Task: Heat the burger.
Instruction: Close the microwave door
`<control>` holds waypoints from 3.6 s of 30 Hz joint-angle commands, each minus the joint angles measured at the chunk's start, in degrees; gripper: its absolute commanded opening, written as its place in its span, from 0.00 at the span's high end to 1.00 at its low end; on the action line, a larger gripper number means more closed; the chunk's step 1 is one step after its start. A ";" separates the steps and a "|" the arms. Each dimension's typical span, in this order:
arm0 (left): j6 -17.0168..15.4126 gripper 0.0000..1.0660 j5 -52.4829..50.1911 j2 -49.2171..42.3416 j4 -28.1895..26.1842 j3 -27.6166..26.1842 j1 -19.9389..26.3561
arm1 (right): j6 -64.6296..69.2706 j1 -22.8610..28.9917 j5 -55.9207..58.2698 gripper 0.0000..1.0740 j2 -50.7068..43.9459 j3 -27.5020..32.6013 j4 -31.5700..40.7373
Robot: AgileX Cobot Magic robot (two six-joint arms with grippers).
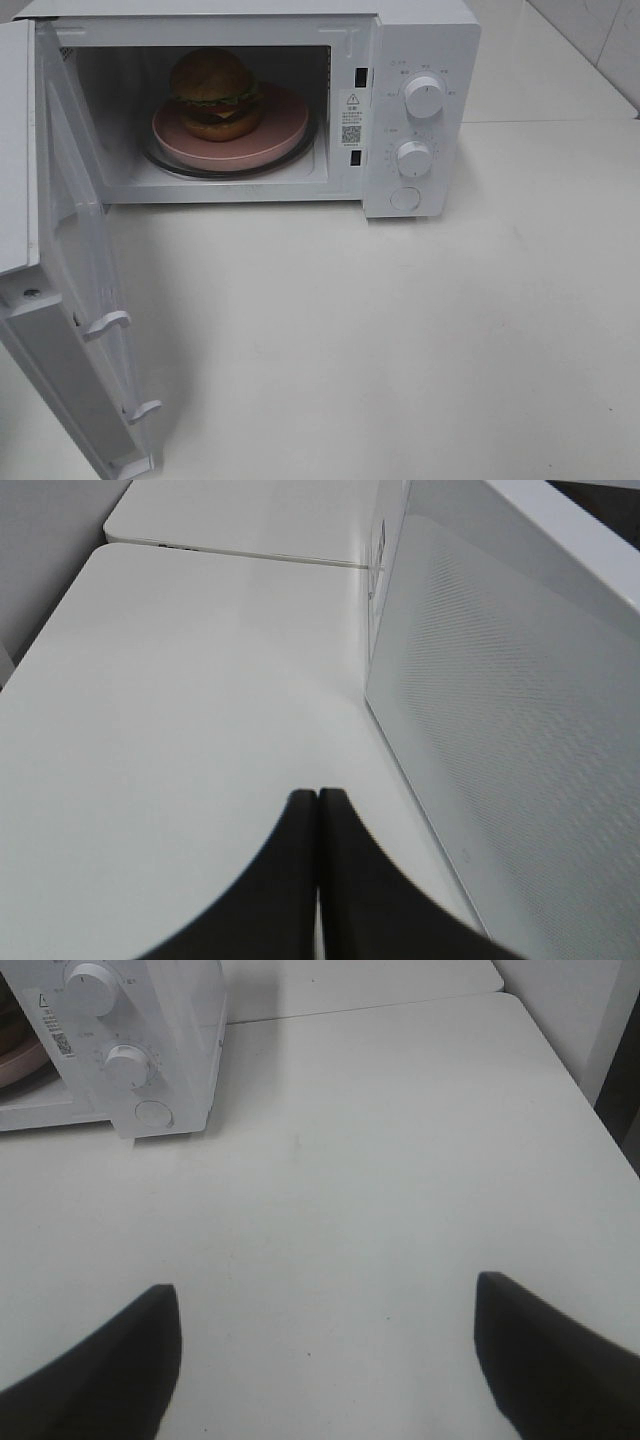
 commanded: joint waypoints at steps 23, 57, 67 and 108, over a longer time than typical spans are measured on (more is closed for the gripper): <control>-9.51 1.00 -61.88 28.59 16.50 16.56 -0.29 | -0.34 -0.40 0.00 0.29 -1.43 0.17 0.17; -18.45 1.00 -81.47 65.95 26.99 0.11 -20.45 | -0.34 -0.40 0.00 0.29 -1.43 0.17 0.17; -16.27 1.00 -79.70 70.65 18.33 -6.76 -28.19 | -0.34 -0.40 0.00 0.29 -1.43 0.17 0.17; -10.49 1.00 -69.50 87.66 2.92 -38.62 -40.45 | -0.06 -0.40 0.00 0.29 -1.43 0.17 0.06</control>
